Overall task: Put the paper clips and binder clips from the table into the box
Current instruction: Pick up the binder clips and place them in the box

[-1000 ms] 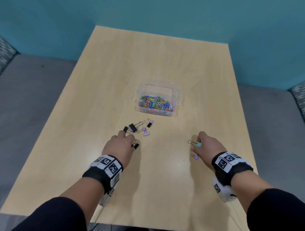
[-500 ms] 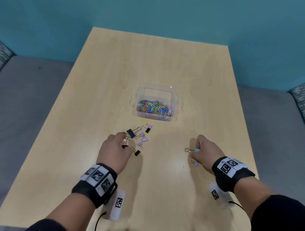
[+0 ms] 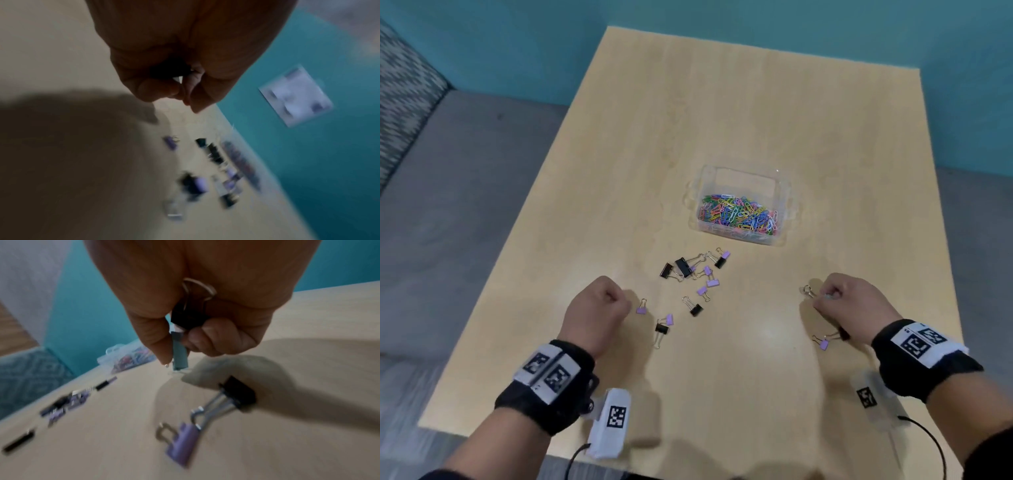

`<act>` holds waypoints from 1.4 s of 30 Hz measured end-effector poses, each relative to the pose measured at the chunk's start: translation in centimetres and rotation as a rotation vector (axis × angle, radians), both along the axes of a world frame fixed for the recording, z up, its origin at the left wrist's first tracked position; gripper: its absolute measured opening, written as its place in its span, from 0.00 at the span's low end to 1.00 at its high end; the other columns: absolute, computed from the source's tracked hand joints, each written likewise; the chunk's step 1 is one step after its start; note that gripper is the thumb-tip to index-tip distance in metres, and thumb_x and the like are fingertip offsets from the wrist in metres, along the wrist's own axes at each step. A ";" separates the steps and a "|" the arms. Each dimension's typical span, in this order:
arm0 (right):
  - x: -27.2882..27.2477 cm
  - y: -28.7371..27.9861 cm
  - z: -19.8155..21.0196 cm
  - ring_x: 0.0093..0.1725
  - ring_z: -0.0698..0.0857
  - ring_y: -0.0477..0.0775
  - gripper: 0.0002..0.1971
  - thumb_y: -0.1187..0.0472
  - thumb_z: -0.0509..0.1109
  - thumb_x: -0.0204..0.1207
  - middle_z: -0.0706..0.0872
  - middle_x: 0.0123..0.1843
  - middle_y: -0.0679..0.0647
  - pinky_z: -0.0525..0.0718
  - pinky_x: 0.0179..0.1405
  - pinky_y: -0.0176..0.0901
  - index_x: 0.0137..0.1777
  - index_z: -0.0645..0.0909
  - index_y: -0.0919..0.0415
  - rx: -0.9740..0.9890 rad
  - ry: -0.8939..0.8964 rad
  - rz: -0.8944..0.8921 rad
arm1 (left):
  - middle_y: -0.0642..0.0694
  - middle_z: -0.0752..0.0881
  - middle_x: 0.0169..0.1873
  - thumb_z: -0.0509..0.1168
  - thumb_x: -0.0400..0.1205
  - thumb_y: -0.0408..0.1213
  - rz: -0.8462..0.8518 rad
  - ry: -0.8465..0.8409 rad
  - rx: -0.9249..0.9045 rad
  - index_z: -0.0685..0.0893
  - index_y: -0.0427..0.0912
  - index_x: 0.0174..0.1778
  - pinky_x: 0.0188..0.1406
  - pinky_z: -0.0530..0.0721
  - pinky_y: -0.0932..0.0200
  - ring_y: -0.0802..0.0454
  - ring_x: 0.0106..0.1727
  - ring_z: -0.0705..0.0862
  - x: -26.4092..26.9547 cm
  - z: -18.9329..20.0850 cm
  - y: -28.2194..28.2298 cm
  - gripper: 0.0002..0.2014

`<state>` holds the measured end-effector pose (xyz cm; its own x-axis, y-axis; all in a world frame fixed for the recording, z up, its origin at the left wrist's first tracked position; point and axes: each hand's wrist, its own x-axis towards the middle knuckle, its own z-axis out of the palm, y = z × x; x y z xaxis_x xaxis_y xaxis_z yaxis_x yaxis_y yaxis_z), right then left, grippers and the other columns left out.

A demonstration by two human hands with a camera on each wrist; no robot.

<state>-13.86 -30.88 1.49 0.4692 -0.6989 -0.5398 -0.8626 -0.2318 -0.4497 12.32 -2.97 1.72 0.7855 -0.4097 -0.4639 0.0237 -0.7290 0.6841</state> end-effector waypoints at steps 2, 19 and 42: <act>0.7 -0.5 1.0 0.28 0.78 0.53 0.07 0.60 0.71 0.71 0.84 0.30 0.56 0.74 0.27 0.42 0.35 0.80 0.62 0.043 -0.108 -0.089 | 0.53 0.78 0.33 0.69 0.75 0.49 -0.314 -0.206 0.229 0.74 0.50 0.42 0.35 0.72 0.55 0.50 0.35 0.78 -0.4 -0.2 0.0 0.10; 19.8 -9.9 1.9 0.30 0.77 0.56 0.10 0.60 0.74 0.72 0.82 0.34 0.57 0.81 0.33 0.48 0.33 0.77 0.56 -0.023 -0.230 -0.078 | 0.50 0.70 0.32 0.50 0.78 0.36 -0.867 -0.341 0.648 0.60 0.47 0.45 0.33 0.69 0.55 0.46 0.35 0.73 -0.4 -0.7 -3.7 0.04; -5.4 1.5 -1.6 0.57 0.75 0.50 0.21 0.62 0.63 0.76 0.71 0.58 0.46 0.71 0.50 0.36 0.69 0.73 0.49 -0.128 0.075 0.164 | 0.38 0.83 0.41 0.60 0.76 0.33 -0.846 -0.601 0.214 0.76 0.39 0.45 0.34 0.72 0.54 0.39 0.39 0.78 5.3 2.5 -28.3 0.04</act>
